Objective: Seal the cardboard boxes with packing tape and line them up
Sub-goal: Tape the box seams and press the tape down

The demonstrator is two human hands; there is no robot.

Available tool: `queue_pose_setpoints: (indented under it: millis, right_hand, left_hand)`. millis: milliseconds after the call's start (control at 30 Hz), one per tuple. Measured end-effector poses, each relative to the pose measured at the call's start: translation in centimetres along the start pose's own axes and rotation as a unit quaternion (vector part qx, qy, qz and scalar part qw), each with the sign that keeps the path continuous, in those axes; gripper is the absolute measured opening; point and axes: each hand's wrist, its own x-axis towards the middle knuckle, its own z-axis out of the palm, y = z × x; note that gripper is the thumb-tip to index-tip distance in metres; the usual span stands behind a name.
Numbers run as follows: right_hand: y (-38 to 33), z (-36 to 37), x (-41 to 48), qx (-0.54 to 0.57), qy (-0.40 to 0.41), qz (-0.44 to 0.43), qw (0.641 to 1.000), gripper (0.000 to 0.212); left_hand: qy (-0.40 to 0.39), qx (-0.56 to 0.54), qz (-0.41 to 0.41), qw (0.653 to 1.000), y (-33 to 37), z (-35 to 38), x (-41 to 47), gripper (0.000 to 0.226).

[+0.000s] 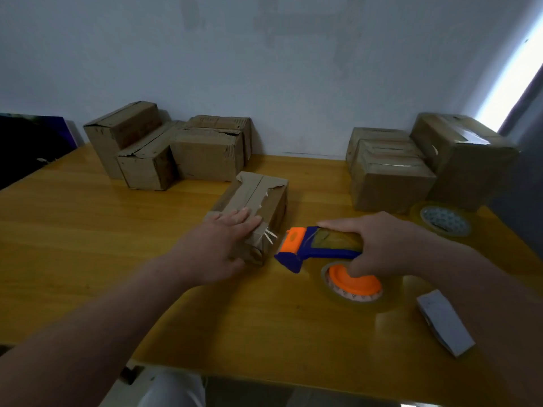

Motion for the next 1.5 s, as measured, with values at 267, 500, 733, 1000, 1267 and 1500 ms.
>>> queue_pose_setpoints:
  millis: [267, 500, 733, 1000, 1267, 1500]
  right_hand:
    - [-2.9, -0.9, 3.6, -0.043, -0.066, -0.006, 0.997, 0.082]
    - [-2.8, -1.7, 4.7, 0.05, -0.126, 0.004, 0.991, 0.079]
    - [-2.4, -2.0, 4.9, 0.08, -0.164, 0.037, 0.983, 0.069]
    - [-2.7, -1.7, 4.8, 0.095, -0.175, 0.051, 0.979, 0.066]
    - [-3.2, -1.8, 3.3, 0.013, -0.177, 0.04, 0.983, 0.067]
    - [-1.1, -2.0, 2.1, -0.012, 0.02, 0.096, 0.995, 0.084]
  left_hand:
    - [-0.003, 0.009, -0.01, 1.0, 0.1, 0.2, 0.1, 0.079]
    - [-0.003, 0.023, -0.009, 1.0, 0.1, 0.3, 0.2, 0.077]
    - [-0.004, 0.016, -0.014, 1.0, 0.3, 0.1, 0.1, 0.076]
    - [-0.01, 0.01, -0.026, 1.0, 0.7, -0.4, -0.1, 0.074]
    - [0.002, 0.011, -0.038, 0.999, 0.6, -0.2, 0.1, 0.073]
    - [0.026, 0.013, -0.062, 0.998, 0.4, 0.4, 0.7, 0.069]
